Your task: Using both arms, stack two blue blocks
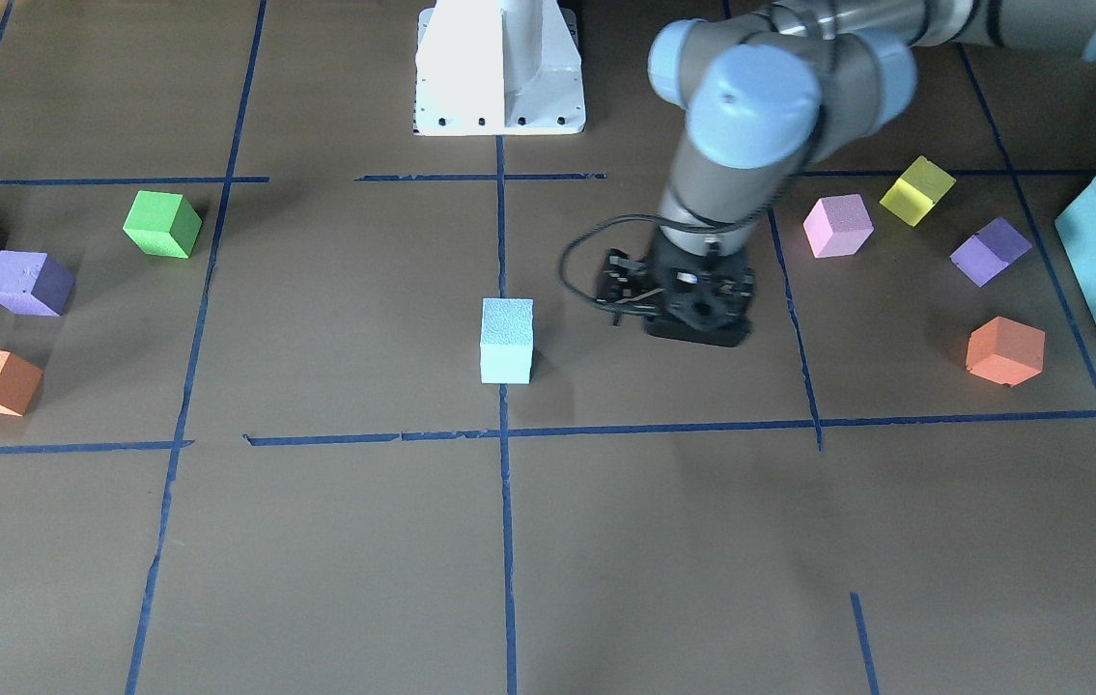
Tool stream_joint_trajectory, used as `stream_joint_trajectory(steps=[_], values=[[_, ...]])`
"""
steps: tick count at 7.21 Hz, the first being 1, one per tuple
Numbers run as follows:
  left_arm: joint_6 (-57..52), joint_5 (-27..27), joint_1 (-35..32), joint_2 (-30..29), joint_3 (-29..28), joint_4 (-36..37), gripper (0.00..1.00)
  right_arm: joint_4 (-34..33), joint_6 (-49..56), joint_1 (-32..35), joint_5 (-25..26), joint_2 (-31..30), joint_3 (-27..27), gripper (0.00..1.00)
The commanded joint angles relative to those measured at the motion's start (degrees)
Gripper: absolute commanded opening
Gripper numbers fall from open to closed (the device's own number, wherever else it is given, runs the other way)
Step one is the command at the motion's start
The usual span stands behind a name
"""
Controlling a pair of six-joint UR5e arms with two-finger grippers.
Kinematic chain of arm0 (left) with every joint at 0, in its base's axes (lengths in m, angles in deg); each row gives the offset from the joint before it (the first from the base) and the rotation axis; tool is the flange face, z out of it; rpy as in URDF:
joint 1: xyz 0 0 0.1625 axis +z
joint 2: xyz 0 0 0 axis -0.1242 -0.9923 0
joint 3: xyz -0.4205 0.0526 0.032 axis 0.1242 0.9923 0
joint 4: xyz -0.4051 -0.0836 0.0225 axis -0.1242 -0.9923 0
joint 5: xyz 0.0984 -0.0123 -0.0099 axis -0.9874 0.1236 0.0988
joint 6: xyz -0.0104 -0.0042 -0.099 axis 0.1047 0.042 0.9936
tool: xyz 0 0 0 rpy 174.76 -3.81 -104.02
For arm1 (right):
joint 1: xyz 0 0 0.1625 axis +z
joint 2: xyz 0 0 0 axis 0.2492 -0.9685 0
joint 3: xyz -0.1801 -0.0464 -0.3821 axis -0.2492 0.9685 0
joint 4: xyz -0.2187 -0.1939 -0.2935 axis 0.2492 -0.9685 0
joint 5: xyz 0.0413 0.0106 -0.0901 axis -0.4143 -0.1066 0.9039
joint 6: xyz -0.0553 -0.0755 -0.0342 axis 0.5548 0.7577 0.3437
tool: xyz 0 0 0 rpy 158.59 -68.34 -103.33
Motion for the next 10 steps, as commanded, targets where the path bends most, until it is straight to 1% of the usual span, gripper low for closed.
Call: stream_joint_trajectory(steps=[1,2,3,4,5,6,7,9,10], values=[[-23.80,9.08,-16.18,12.81,0.05,0.11,1.00,-0.45,-4.83,1.29,-0.06,-0.26,1.48,1.00],[-31.38,13.65,-23.48,17.82,-1.69,0.11,1.00,0.16,-10.97,1.21,0.03,-0.35,1.30,1.00],[-37.46,15.01,-27.38,23.44,-0.93,-0.85,1.00,0.17,-11.46,1.21,0.03,-0.01,1.22,1.00],[-43.53,14.93,-30.73,30.02,-1.62,-4.95,1.00,0.17,-11.38,1.21,-0.15,0.00,0.87,1.00],[-43.85,14.76,-32.41,36.44,-1.80,-9.08,1.00,0.17,-11.29,1.21,-0.24,0.00,0.69,1.00],[-43.94,14.58,-34.26,39.46,-1.89,-12.08,1.00,0.17,-11.12,1.21,-0.24,0.00,0.69,1.00],[-43.59,12.32,-34.45,40.88,-3.45,-13.85,1.00,0.17,-11.29,1.21,-0.24,0.17,0.69,1.00],[-43.50,11.51,-34.54,41.43,-5.66,-13.69,1.00,0.17,-11.29,1.21,-0.24,0.17,0.69,1.00],[-43.50,11.42,-34.54,41.51,-5.75,-13.60,1.00,0.17,-11.29,1.21,-0.24,0.17,0.77,1.00]])
